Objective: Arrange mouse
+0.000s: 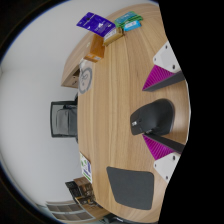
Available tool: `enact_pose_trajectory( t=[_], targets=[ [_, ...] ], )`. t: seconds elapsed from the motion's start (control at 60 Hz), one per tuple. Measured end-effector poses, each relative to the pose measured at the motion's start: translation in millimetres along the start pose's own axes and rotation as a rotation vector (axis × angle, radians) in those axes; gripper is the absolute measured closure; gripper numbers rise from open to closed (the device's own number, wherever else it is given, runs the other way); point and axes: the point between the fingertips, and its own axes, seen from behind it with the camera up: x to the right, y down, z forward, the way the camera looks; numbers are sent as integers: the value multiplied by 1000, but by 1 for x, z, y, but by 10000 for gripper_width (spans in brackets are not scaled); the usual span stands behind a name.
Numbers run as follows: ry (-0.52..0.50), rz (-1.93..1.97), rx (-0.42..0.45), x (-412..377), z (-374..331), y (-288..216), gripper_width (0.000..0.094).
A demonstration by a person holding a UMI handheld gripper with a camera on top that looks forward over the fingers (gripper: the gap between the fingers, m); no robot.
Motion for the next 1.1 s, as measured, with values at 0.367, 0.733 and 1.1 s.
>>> enact_pose_trajectory(
  t=[0.367,0.733,1.1],
  targets=[
    [20,32,-14,9,23,-12,74],
    [29,16,-24,0,25,-11,560],
    [62,84,-39,6,15,-11,672]
  ],
)
